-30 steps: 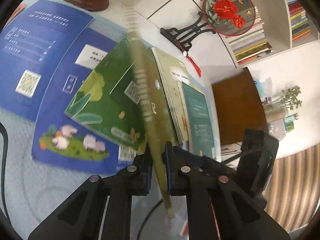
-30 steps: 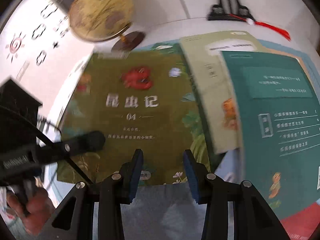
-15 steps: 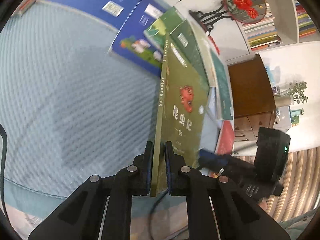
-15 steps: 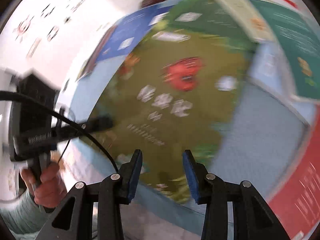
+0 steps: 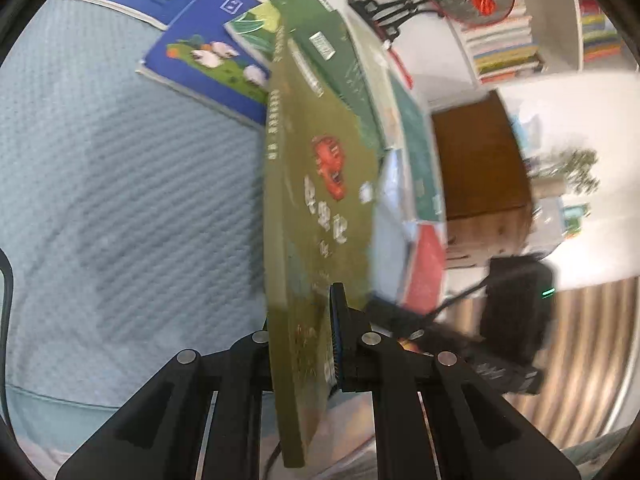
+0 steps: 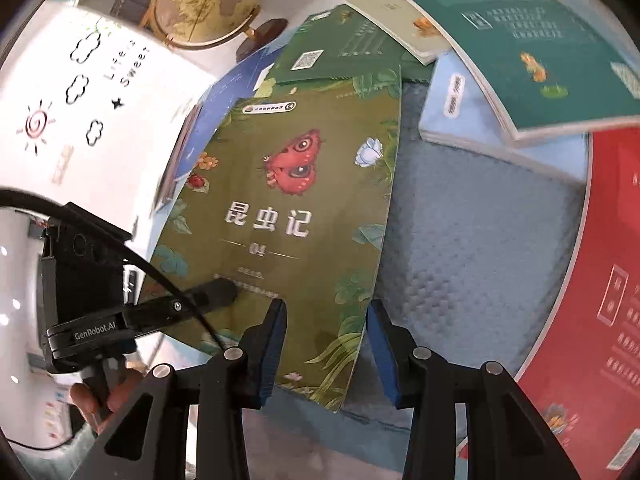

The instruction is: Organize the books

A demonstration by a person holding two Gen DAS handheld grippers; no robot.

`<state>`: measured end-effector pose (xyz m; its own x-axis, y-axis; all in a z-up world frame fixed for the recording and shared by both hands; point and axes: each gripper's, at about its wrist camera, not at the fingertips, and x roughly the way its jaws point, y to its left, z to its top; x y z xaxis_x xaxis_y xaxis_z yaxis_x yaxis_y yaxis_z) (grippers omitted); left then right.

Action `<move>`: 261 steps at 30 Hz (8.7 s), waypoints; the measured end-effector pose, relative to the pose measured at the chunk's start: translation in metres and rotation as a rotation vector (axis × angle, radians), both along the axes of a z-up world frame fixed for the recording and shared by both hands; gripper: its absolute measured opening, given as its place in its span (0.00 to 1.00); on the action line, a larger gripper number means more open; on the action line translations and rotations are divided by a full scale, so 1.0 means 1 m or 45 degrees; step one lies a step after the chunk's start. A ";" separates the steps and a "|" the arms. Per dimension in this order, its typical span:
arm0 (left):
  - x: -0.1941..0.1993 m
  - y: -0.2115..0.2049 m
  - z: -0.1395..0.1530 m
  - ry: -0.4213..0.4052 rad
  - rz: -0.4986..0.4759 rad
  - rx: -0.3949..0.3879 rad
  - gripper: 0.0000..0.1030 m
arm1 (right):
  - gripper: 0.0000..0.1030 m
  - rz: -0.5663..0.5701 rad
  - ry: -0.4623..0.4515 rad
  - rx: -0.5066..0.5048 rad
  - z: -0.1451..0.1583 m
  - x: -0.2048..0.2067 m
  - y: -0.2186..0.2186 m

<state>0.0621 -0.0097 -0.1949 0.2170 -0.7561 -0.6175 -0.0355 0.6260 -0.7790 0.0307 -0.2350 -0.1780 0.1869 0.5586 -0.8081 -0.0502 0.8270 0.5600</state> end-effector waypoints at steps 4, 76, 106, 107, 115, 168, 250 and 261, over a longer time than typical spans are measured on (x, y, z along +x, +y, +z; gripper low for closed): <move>0.005 0.009 0.006 0.031 0.060 -0.215 0.08 | 0.52 -0.062 0.148 0.187 -0.018 -0.004 -0.011; 0.125 0.358 0.007 0.089 0.089 0.576 0.44 | 0.21 0.249 -0.252 -0.171 0.013 0.170 0.393; 0.172 0.392 0.005 0.059 0.136 0.749 0.77 | 0.22 0.070 -0.231 -0.399 0.005 0.189 0.370; 0.173 0.383 0.005 0.060 0.110 0.683 0.78 | 0.22 0.075 -0.243 -0.404 0.006 0.188 0.371; 0.175 0.353 0.006 0.017 -0.001 0.733 0.82 | 0.21 0.092 -0.232 -0.387 0.006 0.185 0.374; 0.149 -0.171 0.053 -0.300 -0.355 0.502 0.78 | 0.41 -0.595 -0.170 -0.377 0.041 0.111 -0.184; 0.085 0.077 0.006 -0.089 0.125 0.604 0.63 | 0.32 -0.005 -0.092 -0.195 0.000 0.115 0.078; 0.036 0.069 0.008 -0.068 0.020 0.522 0.63 | 0.31 0.113 -0.005 -0.113 -0.003 0.071 0.090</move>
<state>0.0978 0.0592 -0.1874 0.2667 -0.4462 -0.8543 -0.0138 0.8845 -0.4663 0.1016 -0.1449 -0.1811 0.1434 0.4996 -0.8543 -0.1275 0.8654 0.4846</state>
